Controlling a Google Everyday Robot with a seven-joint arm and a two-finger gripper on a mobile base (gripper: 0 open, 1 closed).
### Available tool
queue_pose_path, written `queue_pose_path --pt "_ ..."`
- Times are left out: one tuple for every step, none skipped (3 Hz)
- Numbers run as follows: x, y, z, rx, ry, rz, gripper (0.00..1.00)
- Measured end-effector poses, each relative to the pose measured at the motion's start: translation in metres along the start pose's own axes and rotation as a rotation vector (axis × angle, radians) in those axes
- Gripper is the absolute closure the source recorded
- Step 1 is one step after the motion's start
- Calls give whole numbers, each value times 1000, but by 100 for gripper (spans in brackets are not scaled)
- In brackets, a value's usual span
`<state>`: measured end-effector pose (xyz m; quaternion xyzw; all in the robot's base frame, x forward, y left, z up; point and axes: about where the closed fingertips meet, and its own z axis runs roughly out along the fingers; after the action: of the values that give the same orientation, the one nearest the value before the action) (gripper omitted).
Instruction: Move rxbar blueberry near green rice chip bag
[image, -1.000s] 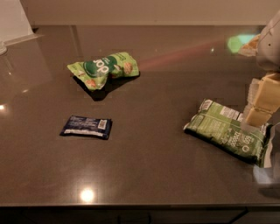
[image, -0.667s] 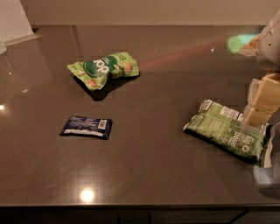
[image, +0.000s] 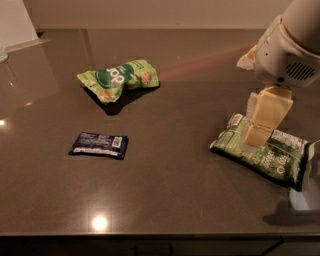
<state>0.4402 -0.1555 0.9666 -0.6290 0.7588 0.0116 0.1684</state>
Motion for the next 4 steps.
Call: queue_pose_path --pt "-37 11 18 -35 -88 -29 0" --pt "-71 24 48 -72 -198 -54 0" --pt "-96 34 83 -105 -296 -62 0" --pt "-120 46 119 -152 -362 -70 0"
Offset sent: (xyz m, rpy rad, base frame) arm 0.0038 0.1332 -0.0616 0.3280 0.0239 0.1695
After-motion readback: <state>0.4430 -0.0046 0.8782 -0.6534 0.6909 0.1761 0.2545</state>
